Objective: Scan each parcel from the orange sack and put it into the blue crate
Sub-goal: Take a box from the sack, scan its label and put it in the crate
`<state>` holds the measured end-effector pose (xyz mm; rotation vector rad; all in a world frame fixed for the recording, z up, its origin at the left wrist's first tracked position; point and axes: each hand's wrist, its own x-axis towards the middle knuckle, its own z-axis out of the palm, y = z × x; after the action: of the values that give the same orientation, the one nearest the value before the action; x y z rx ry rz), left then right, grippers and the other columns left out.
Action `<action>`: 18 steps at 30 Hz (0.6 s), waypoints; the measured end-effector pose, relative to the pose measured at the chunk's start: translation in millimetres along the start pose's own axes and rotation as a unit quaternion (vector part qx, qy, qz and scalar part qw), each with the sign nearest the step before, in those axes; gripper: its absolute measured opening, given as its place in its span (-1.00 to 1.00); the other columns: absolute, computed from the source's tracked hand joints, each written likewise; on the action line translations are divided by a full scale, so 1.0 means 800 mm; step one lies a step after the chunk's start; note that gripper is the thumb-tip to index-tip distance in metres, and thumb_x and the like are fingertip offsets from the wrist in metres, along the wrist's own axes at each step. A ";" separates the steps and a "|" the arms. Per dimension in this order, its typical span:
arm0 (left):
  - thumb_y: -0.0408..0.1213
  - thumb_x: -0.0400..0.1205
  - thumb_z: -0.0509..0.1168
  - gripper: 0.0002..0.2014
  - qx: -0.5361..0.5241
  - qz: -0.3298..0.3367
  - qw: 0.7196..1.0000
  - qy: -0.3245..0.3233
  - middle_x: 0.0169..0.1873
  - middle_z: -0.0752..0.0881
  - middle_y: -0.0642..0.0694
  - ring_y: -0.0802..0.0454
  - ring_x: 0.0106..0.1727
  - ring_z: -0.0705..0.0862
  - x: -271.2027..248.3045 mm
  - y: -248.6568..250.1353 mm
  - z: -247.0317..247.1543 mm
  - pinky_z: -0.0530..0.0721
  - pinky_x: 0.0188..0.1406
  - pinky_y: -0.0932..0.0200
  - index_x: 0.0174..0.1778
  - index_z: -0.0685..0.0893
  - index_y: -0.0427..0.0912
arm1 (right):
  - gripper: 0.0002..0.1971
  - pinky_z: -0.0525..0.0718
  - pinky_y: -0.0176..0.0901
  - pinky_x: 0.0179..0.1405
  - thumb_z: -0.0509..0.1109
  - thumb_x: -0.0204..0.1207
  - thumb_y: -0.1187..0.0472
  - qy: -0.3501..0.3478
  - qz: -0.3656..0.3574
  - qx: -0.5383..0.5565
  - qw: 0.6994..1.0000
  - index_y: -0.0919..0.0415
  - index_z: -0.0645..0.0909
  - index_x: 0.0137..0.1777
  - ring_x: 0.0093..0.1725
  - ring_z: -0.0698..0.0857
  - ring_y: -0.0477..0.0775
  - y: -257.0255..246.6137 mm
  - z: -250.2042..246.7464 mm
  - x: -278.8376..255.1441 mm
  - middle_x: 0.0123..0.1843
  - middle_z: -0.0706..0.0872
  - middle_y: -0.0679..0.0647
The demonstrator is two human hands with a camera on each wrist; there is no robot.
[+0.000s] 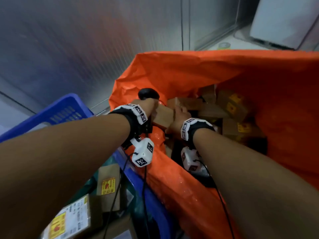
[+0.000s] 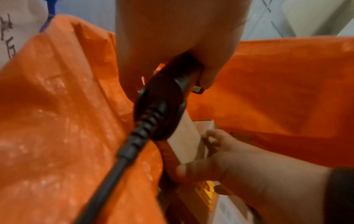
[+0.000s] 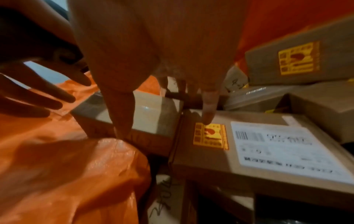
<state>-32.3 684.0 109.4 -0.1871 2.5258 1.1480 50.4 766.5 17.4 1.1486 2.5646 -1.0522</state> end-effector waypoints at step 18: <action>-0.05 0.64 0.42 -0.54 -0.091 0.119 0.987 -0.055 -0.18 0.65 -0.06 -0.11 0.08 0.67 0.008 0.051 -0.107 0.67 -0.19 0.14 0.36 0.69 -0.29 | -0.13 0.54 0.03 0.42 0.36 0.34 0.28 0.139 -0.040 0.250 0.957 0.25 0.13 0.69 0.48 0.50 0.33 -0.080 -0.054 -0.047 0.55 0.45 0.30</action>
<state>-71.9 646.7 187.4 0.1339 2.3936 1.4390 38.1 742.3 98.9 1.3958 2.6448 -1.7467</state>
